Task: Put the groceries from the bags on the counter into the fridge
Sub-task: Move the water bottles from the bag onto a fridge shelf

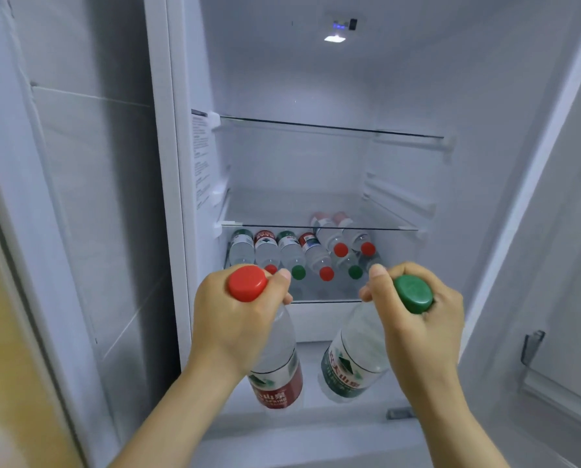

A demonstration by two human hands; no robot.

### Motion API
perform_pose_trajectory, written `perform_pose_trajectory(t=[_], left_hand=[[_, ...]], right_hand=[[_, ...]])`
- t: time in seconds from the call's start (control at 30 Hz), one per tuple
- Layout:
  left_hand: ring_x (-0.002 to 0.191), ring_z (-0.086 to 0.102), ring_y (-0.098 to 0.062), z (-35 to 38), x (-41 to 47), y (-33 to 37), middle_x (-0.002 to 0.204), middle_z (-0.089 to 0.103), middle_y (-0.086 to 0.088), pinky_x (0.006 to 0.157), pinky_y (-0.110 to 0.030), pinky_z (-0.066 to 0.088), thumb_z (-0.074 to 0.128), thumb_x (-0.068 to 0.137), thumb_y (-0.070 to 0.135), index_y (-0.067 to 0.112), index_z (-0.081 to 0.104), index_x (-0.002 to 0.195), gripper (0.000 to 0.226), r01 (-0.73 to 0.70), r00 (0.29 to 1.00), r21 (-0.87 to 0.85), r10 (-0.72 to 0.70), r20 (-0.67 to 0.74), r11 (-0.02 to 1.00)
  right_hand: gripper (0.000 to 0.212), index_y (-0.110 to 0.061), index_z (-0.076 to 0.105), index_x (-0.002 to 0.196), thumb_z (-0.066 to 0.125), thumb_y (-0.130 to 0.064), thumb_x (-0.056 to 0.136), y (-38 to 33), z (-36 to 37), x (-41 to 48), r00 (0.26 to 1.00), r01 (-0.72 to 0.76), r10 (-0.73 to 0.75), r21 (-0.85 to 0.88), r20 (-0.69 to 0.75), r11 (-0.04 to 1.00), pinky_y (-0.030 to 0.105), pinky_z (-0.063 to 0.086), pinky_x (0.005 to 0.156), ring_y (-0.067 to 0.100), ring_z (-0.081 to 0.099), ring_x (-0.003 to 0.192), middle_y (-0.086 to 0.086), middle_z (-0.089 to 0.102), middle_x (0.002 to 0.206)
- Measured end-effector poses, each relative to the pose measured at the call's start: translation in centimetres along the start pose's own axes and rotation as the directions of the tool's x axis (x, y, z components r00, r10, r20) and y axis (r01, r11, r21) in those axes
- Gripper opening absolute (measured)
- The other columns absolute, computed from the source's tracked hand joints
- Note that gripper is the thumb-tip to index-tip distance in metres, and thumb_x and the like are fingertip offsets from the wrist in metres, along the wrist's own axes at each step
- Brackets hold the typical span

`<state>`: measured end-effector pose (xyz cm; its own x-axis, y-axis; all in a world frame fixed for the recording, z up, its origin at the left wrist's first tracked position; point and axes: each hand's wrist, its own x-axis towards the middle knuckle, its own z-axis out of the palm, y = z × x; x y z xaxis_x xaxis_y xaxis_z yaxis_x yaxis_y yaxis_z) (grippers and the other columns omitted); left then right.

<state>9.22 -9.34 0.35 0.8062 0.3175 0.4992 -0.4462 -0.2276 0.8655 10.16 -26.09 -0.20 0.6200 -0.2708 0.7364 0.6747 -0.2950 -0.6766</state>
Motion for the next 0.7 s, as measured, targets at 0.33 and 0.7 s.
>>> perform_pose_trajectory(t=[0.33,0.7], left_hand=[[0.060,0.061,-0.004,3.3,4.9,-1.3,0.056,0.067,0.003,0.056,-0.005,0.039,0.062,0.071,0.034,-0.001,0.067,0.057,0.038,-0.076,0.991,0.063,0.083,-0.105,0.995],[0.065,0.062,-0.006,6.8,9.4,-4.7,0.057,0.067,0.011,0.059,-0.006,0.038,0.064,0.072,0.033,0.018,0.068,0.052,0.025,-0.123,0.958,0.214,0.172,-0.229,0.969]], right_hand=[[0.043,0.000,0.056,0.059,0.059,-0.038,0.079,5.5,2.1,4.7,0.999,-0.021,0.019,0.083,0.026,0.996,0.031,0.042,0.056,0.030,0.053,0.057,0.018,0.057,0.056],[0.038,0.000,0.056,0.059,0.061,-0.031,0.081,11.5,3.5,8.7,0.995,-0.029,0.013,0.154,0.099,0.988,0.028,0.042,0.052,0.027,0.051,0.054,0.013,0.056,0.055]])
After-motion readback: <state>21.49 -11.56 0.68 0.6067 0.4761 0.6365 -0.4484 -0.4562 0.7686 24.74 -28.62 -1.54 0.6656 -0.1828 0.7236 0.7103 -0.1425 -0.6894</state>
